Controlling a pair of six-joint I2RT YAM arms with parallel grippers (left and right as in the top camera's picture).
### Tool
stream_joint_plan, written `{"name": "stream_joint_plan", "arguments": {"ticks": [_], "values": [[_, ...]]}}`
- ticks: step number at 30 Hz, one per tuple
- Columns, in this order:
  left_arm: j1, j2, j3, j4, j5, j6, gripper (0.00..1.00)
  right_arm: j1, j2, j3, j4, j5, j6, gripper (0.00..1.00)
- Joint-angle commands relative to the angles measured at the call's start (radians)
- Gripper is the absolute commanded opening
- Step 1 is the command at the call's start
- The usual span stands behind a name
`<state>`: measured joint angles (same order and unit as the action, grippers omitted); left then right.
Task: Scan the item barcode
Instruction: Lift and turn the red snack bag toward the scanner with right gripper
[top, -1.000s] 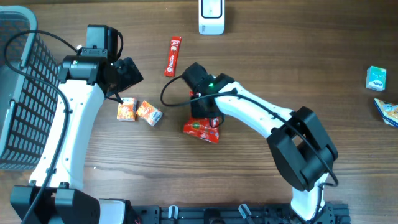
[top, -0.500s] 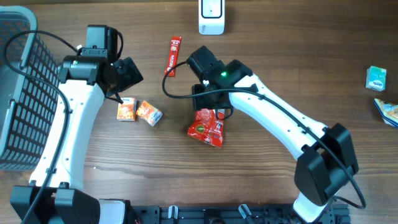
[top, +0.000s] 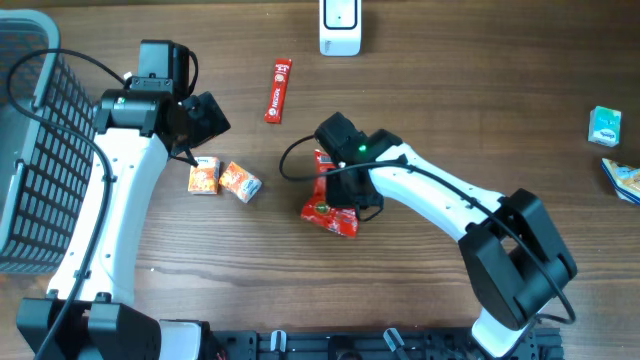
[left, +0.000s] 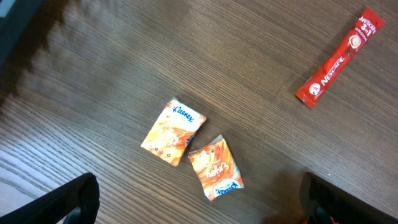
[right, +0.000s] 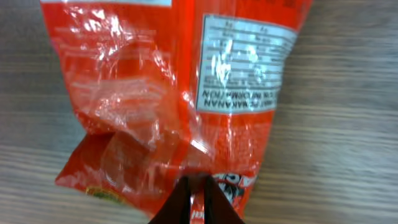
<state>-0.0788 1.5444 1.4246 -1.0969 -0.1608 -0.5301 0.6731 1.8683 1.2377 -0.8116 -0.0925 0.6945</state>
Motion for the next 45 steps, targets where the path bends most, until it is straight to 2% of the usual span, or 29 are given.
{"name": "stream_joint_plan", "arguments": {"ticks": [1, 5, 6, 7, 11, 14, 19, 22, 29, 36, 40, 45], "values": [[0.005, 0.006, 0.002, 0.0, -0.02, -0.002, 1.0, 0.003, 0.019, -0.029, 0.037, -0.039, 0.068, 0.11], [0.005, 0.006, 0.002, 0.0, -0.02, -0.002, 1.0, 0.0, 0.02, -0.024, 0.037, -0.013, 0.066, 0.1], [0.005, 0.006, 0.002, 0.0, -0.019, -0.002, 1.0, -0.004, 0.02, -0.015, 0.037, 0.003, 0.064, 0.14], [0.005, 0.006, 0.002, 0.0, -0.019, -0.002, 1.0, -0.018, 0.02, 0.01, 0.037, 0.02, 0.037, 0.24], [0.005, 0.006, 0.002, -0.001, -0.019, -0.002, 1.0, -0.087, 0.018, 0.122, -0.043, 0.02, -0.024, 0.43], [0.005, 0.006, 0.002, -0.004, -0.019, -0.002, 1.0, -0.16, 0.018, 0.201, -0.117, -0.042, -0.07, 0.67], [0.005, 0.006, 0.002, -0.006, -0.02, -0.002, 1.0, -0.235, 0.021, 0.185, -0.142, -0.315, -0.164, 0.87], [0.005, 0.006, 0.002, -0.003, -0.02, -0.002, 1.0, -0.217, 0.021, 0.113, -0.105, -0.385, -0.167, 0.92], [0.005, 0.006, 0.002, -0.013, -0.02, -0.002, 1.0, -0.188, 0.021, -0.153, 0.247, -0.589, 0.01, 0.92], [0.005, 0.006, 0.002, -0.014, -0.02, -0.002, 1.0, -0.188, 0.021, -0.253, 0.314, -0.602, 0.052, 0.92], [0.005, 0.006, 0.002, -0.011, -0.019, -0.002, 1.0, -0.188, 0.021, -0.301, 0.426, -0.597, 0.112, 0.85], [0.005, 0.006, 0.002, -0.016, -0.02, -0.002, 1.0, -0.19, 0.022, -0.311, 0.481, -0.511, 0.178, 0.64]]}}
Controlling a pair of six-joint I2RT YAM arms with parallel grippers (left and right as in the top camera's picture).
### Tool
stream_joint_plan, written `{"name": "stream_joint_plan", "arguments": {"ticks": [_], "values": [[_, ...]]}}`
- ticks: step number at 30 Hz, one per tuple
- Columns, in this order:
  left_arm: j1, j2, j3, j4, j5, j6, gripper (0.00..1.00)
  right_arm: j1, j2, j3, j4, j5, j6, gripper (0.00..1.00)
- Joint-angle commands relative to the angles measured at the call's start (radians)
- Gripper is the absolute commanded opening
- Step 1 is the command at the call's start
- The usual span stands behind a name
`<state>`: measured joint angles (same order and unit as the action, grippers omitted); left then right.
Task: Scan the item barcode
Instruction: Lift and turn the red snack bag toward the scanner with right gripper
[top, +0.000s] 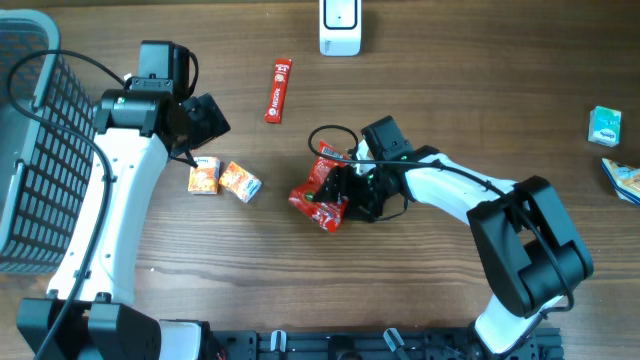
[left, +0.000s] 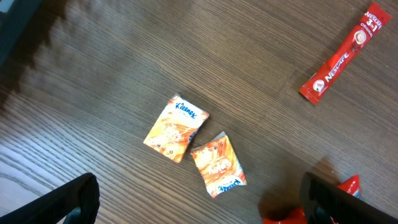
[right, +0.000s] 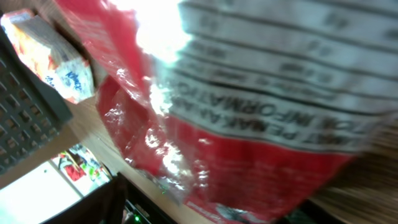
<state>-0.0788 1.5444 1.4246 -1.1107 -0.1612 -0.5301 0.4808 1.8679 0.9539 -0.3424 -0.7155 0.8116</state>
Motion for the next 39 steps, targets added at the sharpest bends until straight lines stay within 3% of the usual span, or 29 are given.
{"name": "stream_joint_plan", "arguments": {"ticks": [1, 4, 9, 18, 33, 39], "values": [[0.005, 0.006, 0.002, -0.002, -0.019, -0.002, 1.0, 0.002, 0.022, -0.027, 0.014, 0.123, 0.064, 0.58], [0.005, 0.006, 0.002, -0.001, -0.019, -0.002, 1.0, -0.008, 0.022, -0.027, 0.026, 0.143, 0.075, 0.47], [0.005, 0.006, 0.002, -0.001, -0.019, -0.002, 1.0, -0.037, 0.022, -0.026, 0.081, 0.151, 0.078, 0.04], [0.005, 0.006, 0.002, 0.0, -0.019, -0.002, 1.0, -0.037, -0.002, 0.017, 0.079, 0.196, -0.03, 0.04], [0.005, 0.006, 0.002, 0.014, -0.019, -0.002, 1.0, -0.03, -0.283, 0.274, -0.33, 0.754, -0.356, 0.04], [0.005, 0.006, 0.002, 0.018, -0.019, -0.002, 1.0, -0.015, -0.394, 0.275, -0.34, 0.785, -0.439, 0.04]]}}
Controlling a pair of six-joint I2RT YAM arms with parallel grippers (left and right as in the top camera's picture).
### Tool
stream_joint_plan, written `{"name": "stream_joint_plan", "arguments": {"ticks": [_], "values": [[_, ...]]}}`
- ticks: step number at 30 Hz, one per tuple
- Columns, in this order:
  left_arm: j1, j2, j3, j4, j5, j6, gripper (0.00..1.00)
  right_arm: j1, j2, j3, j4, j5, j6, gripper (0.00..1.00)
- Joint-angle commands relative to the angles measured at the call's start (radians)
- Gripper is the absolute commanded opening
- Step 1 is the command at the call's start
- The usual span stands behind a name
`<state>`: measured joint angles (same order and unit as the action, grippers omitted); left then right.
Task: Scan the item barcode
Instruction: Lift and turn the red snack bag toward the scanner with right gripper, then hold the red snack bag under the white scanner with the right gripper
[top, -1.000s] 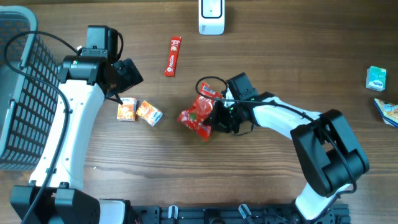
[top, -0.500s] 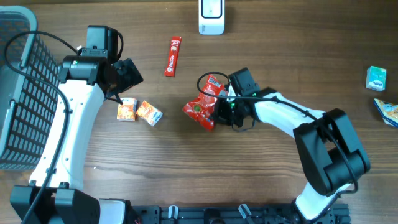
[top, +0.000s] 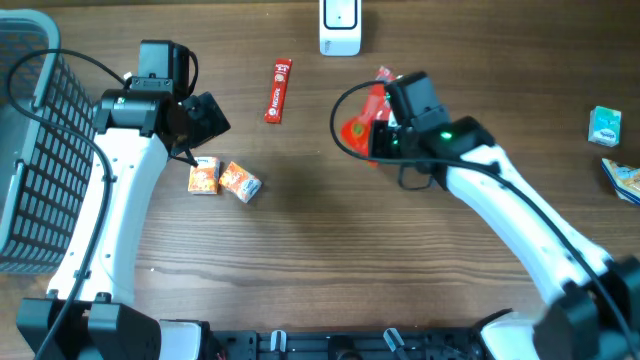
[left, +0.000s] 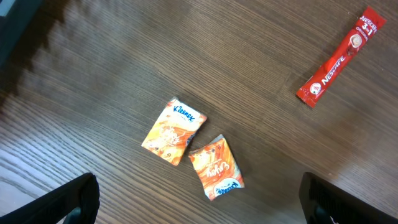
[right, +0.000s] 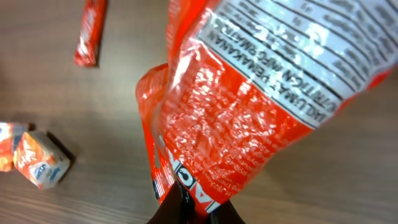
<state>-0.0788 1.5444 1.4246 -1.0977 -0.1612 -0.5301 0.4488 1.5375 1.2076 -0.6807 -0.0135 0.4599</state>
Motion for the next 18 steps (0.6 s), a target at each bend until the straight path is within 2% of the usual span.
{"name": "stream_joint_plan", "arguments": {"ticks": [1, 10, 18], "values": [[0.005, 0.006, 0.002, 0.005, -0.019, -0.002, 1.0, 0.02, -0.072, 0.022, -0.002, 0.083, -0.089, 0.04], [0.005, 0.006, 0.002, 0.004, -0.019, -0.002, 1.0, 0.026, -0.173, 0.022, 0.071, -0.178, -0.11, 0.04], [0.005, 0.006, 0.002, 0.005, -0.019, -0.002, 1.0, 0.026, -0.18, 0.021, 0.072, -0.338, -0.094, 0.05]]}}
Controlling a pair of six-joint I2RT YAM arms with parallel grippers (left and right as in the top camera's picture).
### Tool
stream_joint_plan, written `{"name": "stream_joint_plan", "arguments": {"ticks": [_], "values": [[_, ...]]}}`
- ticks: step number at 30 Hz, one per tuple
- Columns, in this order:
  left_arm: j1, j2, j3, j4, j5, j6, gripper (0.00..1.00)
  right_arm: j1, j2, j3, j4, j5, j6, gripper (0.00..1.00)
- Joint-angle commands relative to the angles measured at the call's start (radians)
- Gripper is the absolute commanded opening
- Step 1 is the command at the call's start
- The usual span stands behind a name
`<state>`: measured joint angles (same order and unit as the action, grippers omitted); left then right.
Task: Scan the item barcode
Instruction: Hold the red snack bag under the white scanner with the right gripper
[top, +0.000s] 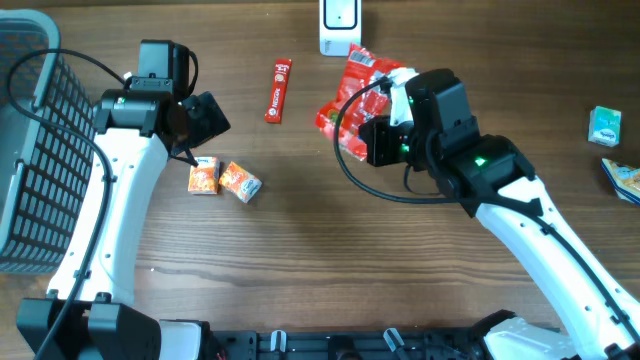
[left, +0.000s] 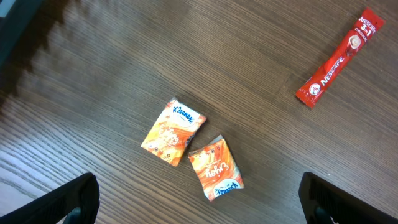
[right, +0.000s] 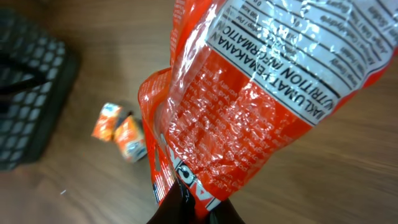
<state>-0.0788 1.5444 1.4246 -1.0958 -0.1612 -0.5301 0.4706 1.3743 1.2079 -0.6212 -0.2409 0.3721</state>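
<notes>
My right gripper (right: 189, 202) is shut on the bottom edge of a red snack bag (right: 249, 93) and holds it off the table, with the white nutrition panel facing the wrist camera. From overhead the bag (top: 357, 88) hangs just in front of the white scanner (top: 339, 30) at the back edge, and the right gripper (top: 383, 125) is behind it. No barcode can be made out. My left gripper (left: 199, 208) is open above the table at the left, with nothing between its fingers (left: 78, 199).
Two orange tissue packs (left: 174, 132) (left: 216, 168) lie under the left gripper. A red Nescafe stick (top: 278, 90) lies left of the bag. A grey basket (top: 30, 150) stands at the far left. A teal pack (top: 604, 127) and another packet (top: 625, 180) lie at the right edge.
The right gripper has lifted and turned the bag. It now hangs a little left and closer to the scanner, spread flat to the overhead camera. The left arm has not moved.
The right gripper was shut on the bag's edge as it lay mid-table. Then the bag was tipped up at the same spot. Later it was held in the air near the scanner, and now it hangs right in front of it. The left arm stayed still.
</notes>
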Motion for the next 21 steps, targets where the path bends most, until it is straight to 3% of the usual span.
{"name": "stream_joint_plan", "arguments": {"ticks": [1, 14, 21], "values": [[0.005, 0.006, 0.002, 0.003, -0.019, -0.002, 1.0, 0.004, -0.017, 0.021, 0.014, -0.122, -0.008, 0.04], [0.005, 0.006, 0.002, 0.003, -0.019, -0.002, 1.0, 0.004, 0.023, -0.059, 0.018, -0.114, -0.032, 0.04], [0.005, 0.006, 0.002, 0.002, -0.019, -0.002, 1.0, 0.004, 0.046, -0.059, 0.001, 0.14, -0.032, 0.04]]}}
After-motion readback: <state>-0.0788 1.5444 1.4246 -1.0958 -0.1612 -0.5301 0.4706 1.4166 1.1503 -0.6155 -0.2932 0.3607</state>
